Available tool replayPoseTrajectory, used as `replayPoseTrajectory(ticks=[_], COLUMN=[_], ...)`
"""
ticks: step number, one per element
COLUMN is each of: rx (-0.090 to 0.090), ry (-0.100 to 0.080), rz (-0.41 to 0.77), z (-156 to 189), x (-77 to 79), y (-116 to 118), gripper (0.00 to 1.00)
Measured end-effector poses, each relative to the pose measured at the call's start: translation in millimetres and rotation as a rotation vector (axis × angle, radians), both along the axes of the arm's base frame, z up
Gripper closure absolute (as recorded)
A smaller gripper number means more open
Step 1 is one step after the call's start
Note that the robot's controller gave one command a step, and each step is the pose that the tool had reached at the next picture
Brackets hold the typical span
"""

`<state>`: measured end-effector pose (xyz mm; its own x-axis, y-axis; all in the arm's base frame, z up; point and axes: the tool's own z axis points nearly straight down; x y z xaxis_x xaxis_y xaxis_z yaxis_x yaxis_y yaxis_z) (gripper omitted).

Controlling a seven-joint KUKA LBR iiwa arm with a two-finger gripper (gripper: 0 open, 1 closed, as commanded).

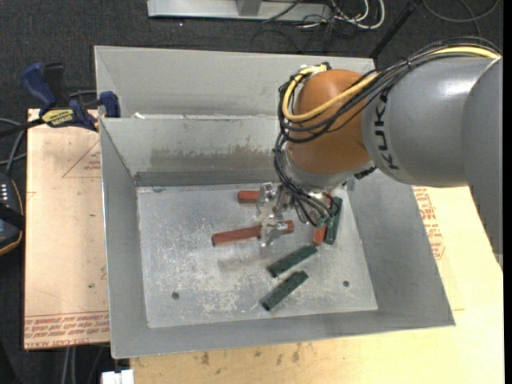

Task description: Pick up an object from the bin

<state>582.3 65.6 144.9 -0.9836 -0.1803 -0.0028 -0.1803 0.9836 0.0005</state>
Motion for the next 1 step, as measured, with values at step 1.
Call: replayPoseTrajectory(ticks=[1], rx=[0.0], ry=[-0.002], rz=[0.0], z=[10.1], x=[0.5], y=[0.2], gripper=[1.0])
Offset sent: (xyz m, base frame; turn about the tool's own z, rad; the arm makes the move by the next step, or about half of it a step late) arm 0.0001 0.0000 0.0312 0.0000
